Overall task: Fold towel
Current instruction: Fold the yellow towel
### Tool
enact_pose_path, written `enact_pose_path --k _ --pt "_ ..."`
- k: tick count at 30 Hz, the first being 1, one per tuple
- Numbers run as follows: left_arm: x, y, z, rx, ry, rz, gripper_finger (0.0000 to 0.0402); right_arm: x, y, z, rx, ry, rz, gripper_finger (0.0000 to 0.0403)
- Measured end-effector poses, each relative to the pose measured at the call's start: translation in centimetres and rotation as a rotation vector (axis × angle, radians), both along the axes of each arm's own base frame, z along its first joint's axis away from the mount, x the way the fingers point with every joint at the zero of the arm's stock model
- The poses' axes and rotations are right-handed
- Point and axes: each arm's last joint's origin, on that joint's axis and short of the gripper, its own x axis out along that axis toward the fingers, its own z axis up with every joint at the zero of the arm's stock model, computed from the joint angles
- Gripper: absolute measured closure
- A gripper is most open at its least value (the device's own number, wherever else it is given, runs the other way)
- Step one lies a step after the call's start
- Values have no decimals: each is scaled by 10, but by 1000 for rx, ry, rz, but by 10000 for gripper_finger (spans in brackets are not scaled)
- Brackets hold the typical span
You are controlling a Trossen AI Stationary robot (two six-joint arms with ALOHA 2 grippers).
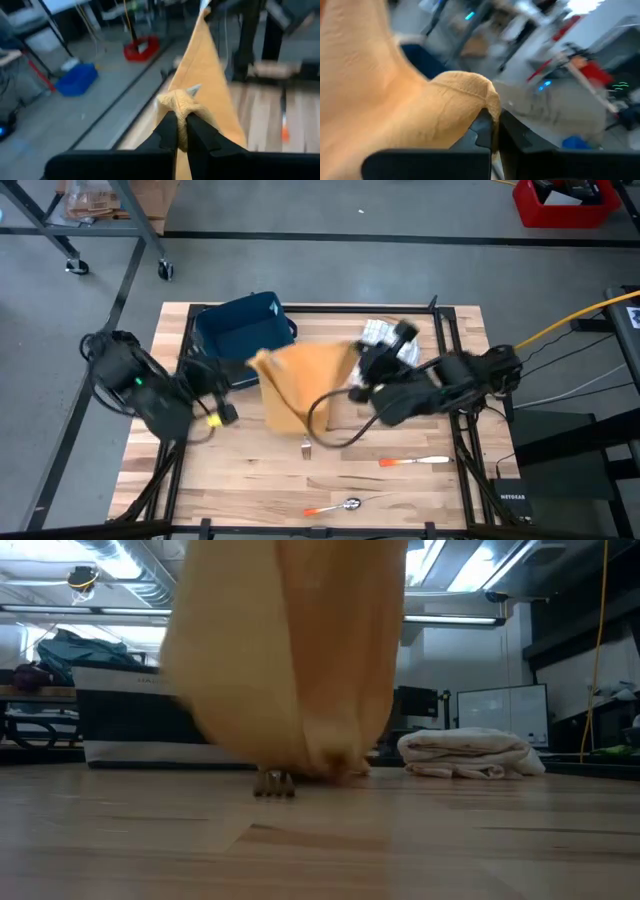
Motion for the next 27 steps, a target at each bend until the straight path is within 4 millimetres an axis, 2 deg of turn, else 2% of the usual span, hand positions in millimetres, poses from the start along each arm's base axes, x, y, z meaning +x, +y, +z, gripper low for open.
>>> enact_pose_path --k 6,12,15,20,27 --pt "-5 29 60 32 -182 34 396 -24 -16 56 -83 -270 -97 393" --pt "-18 54 115 75 -390 82 396 -40 -37 107 -95 -474 -70 389" --pt "-29 63 136 87 -501 118 396 -51 -45 127 -121 -564 -71 393" --pt "-50 75 153 99 -591 151 396 -73 -53 147 -135 -661 -88 392" --pt "-63 79 156 75 -614 137 396 -83 -56 151 -142 -667 -88 393"
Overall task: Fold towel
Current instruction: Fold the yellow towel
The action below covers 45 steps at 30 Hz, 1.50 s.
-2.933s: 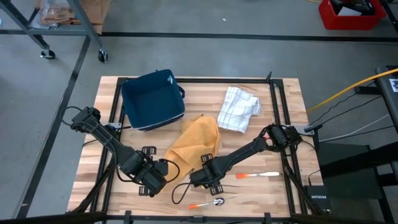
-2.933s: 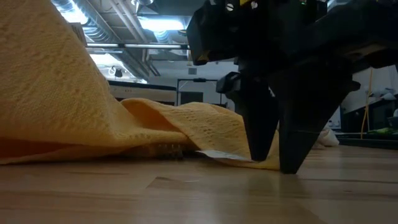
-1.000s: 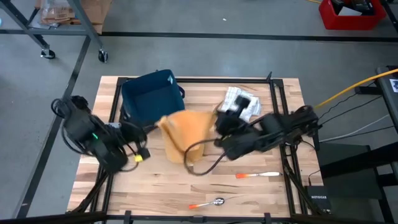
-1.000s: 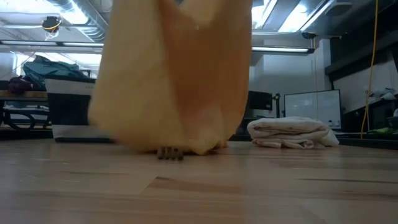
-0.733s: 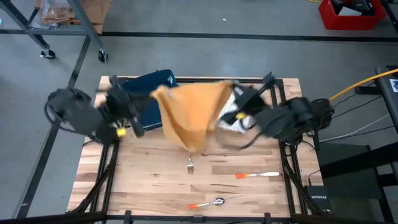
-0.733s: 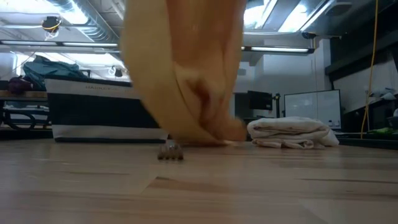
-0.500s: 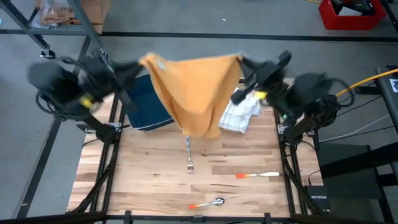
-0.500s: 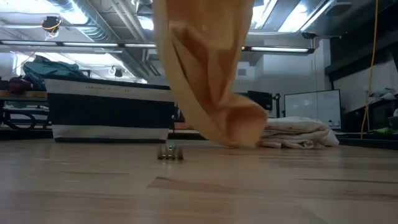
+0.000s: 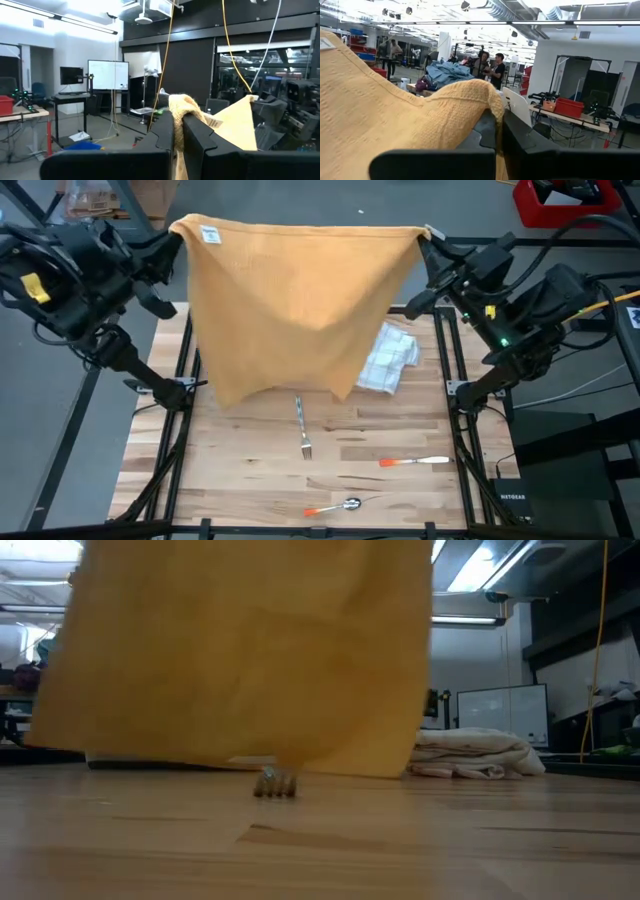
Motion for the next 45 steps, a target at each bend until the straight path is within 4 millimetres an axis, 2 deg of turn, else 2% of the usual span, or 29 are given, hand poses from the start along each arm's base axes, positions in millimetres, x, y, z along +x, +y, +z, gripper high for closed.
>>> enact_pose_path --k 13,22,30,40,45 --pt "-6 -8 1 11 10 -73 396 -2 0 1 -3 -8 11 390" --pt "-15 -17 1 -1 3 -167 396 -9 15 6 -30 -80 150 391" --pt "-21 -25 2 -20 -11 -264 396 -8 26 0 -27 9 150 392" --pt "-38 -9 5 -50 -45 -270 396 -6 11 2 -43 6 91 392" --pt "-52 5 9 -88 -91 -270 396 -4 -5 9 -64 -99 80 391"
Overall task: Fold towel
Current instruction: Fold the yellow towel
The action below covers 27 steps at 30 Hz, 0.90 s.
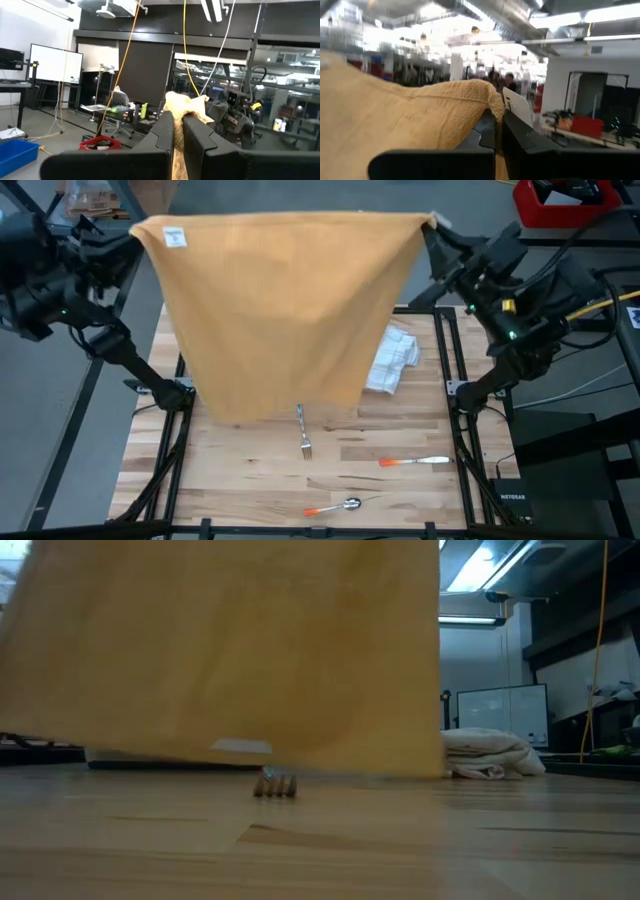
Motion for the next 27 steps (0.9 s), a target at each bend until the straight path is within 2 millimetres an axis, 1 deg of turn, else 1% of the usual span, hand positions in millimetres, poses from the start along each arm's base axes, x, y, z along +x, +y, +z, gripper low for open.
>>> enact_pose_path --k 4,8,14,19,23,27 --pt "-10 10 1 -18 -17 0 396 -1 -12 6 -42 -96 17 393" --pt "-18 19 2 -32 -30 0 396 2 -23 8 -55 -147 27 391" --pt "-23 24 2 -41 -38 0 396 9 -34 6 -50 -197 56 392" --pt "-20 21 1 -49 -36 -20 396 14 -30 0 -42 -124 80 392" --pt "-14 10 -6 -64 -4 -106 396 17 -15 -8 -10 -38 138 392" --pt "-3 -11 -15 -90 40 -200 396 17 6 -16 15 32 244 391"
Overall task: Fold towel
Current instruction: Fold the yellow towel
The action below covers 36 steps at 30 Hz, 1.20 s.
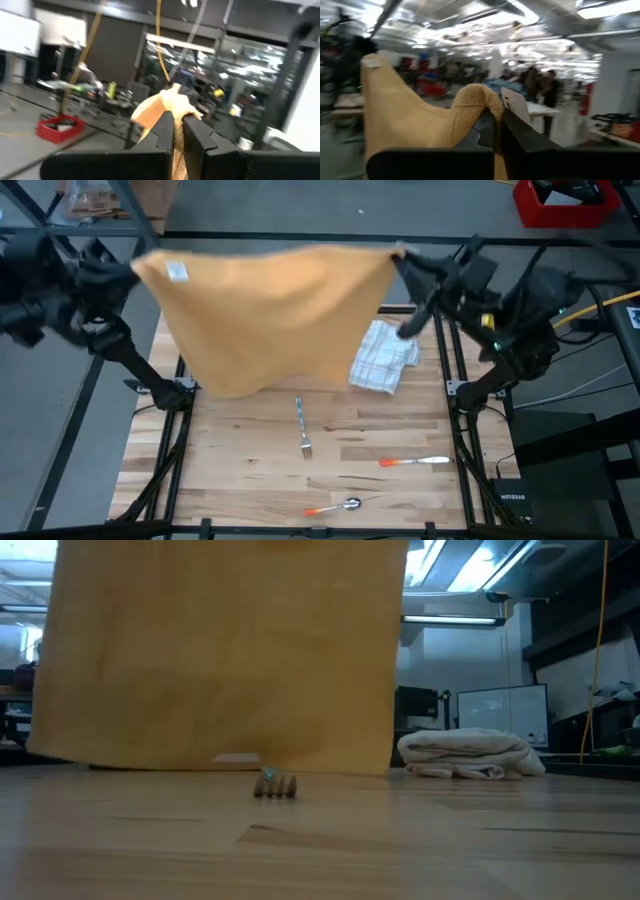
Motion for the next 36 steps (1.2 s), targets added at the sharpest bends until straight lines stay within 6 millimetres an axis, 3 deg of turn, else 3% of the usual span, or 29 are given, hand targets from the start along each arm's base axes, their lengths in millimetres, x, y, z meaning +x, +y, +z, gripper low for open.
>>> enact_pose_path --k 11,17,22,28,36 --pt "31 -97 -20 53 77 -209 396 -18 66 -17 80 105 326 392" --pt "32 -148 -32 82 91 -304 396 -26 102 -26 139 123 502 391" --pt "27 -178 -43 115 117 -337 396 -23 133 -37 124 164 612 391" --pt "23 -181 -35 119 116 -244 396 -18 143 -39 70 156 587 391" --pt "16 -154 -6 168 45 -157 396 -26 134 -11 -74 -14 504 393"
